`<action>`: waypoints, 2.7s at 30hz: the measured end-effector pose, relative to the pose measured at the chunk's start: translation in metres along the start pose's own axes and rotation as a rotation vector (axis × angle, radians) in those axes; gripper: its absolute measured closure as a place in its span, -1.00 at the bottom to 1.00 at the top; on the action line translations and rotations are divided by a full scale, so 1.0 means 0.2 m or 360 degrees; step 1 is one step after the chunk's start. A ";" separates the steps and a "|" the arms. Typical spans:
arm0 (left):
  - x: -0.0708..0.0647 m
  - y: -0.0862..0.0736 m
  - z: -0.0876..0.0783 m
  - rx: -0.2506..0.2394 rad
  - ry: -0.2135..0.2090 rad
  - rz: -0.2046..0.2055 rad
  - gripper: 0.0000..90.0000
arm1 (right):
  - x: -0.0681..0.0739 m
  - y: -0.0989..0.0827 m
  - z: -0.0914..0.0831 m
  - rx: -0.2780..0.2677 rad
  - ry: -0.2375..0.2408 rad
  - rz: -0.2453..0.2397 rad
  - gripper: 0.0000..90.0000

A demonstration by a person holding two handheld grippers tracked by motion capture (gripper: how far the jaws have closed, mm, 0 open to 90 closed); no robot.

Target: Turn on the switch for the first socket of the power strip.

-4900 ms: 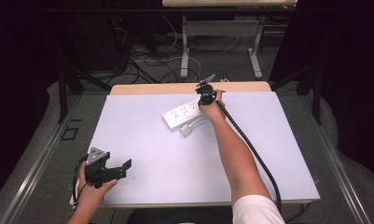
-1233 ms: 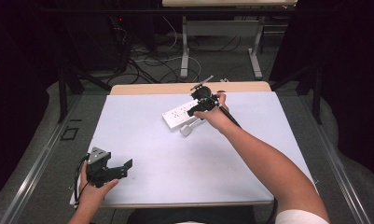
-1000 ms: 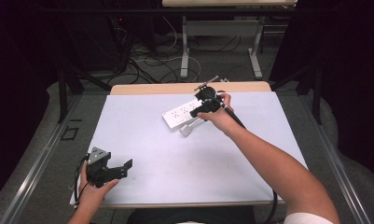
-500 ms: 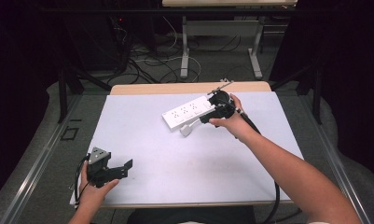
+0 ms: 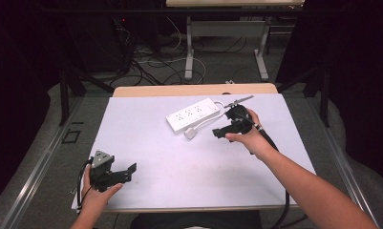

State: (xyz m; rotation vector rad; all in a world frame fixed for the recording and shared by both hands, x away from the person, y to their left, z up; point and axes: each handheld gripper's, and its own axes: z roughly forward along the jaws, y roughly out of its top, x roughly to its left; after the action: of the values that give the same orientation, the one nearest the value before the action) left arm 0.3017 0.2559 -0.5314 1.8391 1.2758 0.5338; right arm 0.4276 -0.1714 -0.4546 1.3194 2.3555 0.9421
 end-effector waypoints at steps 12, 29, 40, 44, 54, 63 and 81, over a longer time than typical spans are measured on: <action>-0.01 0.00 0.00 -0.0004 0.0002 -0.0004 -0.86 | -0.04 -0.18 -0.09 -0.0107 -0.0062 -0.0010 -1.00; -0.01 0.00 0.01 0.0007 0.0001 -0.0007 -0.86 | -0.09 -0.45 -0.20 -0.0257 -0.0078 0.0091 -1.00; -0.01 0.00 0.01 0.0009 0.0007 -0.0007 -0.86 | -0.14 -0.63 -0.21 -0.0331 -0.0148 0.0150 -1.00; -0.01 0.00 0.01 0.0004 0.0010 -0.0008 -0.86 | -0.17 -0.68 -0.21 -0.0336 -0.0189 0.0159 -0.97; -0.01 0.00 0.01 0.0017 0.0002 -0.0011 -0.86 | -0.24 -0.78 -0.20 -0.0353 -0.0253 0.0244 -0.97; -0.01 0.00 0.00 0.0018 0.0001 -0.0006 -0.86 | -0.31 -0.83 -0.19 -0.0387 -0.0296 0.0307 -0.95; 0.00 0.00 0.00 0.0008 -0.0003 -0.0003 -0.86 | -0.37 -0.88 -0.14 -0.0342 -0.0387 0.0333 -0.93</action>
State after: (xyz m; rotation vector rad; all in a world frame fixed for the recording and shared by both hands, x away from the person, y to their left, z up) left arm 0.3016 0.2548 -0.5318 1.8420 1.2790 0.5281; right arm 0.3376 -0.3097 -0.5561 1.5169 1.9074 0.9971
